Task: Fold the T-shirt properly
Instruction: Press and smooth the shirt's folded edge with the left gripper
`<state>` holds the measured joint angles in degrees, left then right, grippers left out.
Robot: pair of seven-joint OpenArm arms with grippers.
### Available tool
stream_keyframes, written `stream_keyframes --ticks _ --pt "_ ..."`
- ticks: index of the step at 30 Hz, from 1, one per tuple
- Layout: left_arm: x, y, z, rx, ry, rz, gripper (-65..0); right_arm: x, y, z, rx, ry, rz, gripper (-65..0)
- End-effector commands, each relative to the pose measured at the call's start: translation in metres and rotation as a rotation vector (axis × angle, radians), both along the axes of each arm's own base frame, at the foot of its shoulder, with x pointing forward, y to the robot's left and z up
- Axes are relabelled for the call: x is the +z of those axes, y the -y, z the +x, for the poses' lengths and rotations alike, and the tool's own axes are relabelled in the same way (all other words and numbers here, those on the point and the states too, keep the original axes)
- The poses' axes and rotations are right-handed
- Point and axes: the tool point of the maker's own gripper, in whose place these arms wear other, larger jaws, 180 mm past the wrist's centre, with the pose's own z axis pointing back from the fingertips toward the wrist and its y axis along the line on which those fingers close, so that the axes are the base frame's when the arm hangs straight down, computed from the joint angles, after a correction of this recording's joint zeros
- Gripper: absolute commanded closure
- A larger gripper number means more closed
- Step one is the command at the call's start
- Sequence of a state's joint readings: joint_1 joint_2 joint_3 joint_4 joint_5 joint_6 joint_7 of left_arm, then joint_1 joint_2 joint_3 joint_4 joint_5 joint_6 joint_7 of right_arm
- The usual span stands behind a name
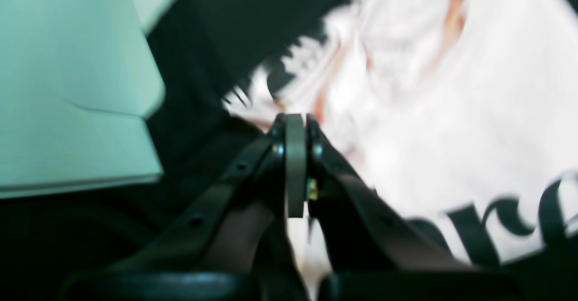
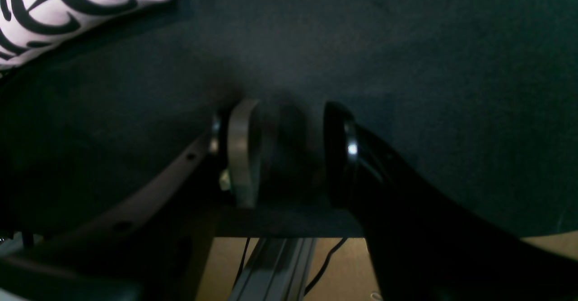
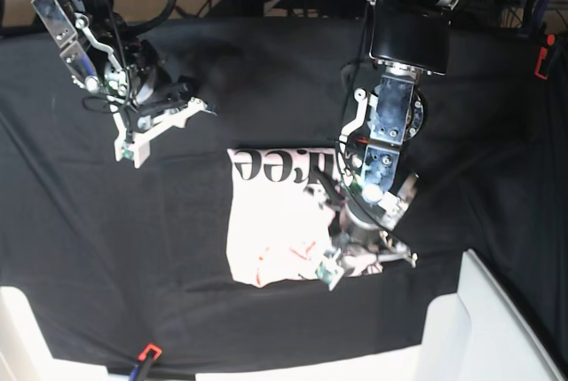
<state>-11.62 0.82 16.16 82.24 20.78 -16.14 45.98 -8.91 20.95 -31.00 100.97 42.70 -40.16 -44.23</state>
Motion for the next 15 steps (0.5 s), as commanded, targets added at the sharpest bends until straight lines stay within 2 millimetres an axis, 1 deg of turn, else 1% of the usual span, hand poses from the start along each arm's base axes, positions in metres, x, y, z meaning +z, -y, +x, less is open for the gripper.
stream_keyframes --ticks 1,2,4,7,8,11,13,15 --pt "0.01 -0.001 0.009 0.0 0.039 0.002 0.0 0.008 0.003 0.009 0.0 0.038 -0.005 -21.2" --pt "0.001 -0.002 0.002 0.001 0.013 0.005 0.0 0.007 0.003 0.009 0.0 0.037 -0.005 -21.2" --pt "-0.011 -0.005 -0.009 0.002 -0.016 0.011 0.0 0.007 0.003 0.008 0.0 0.035 -0.005 -21.2" --pt "-0.019 -0.005 -0.018 -0.005 -0.036 0.018 0.0 0.007 0.003 0.007 0.0 0.034 -0.005 -21.2" --pt "-0.021 -0.006 -0.019 -0.002 -0.042 0.016 0.0 0.007 0.003 0.007 0.0 0.034 -0.005 -21.2" --pt "-0.036 -0.01 -0.022 0.005 -0.084 0.022 0.0 0.007 0.002 0.007 0.0 0.033 -0.003 -21.2" --pt "-0.039 -0.012 -0.016 0.007 -0.095 0.028 0.0 0.007 0.002 0.007 0.0 0.033 -0.002 -21.2" --pt "-0.045 -0.013 -0.011 0.009 -0.114 0.029 0.0 0.007 -0.005 0.006 -0.001 0.031 0.014 -21.2"
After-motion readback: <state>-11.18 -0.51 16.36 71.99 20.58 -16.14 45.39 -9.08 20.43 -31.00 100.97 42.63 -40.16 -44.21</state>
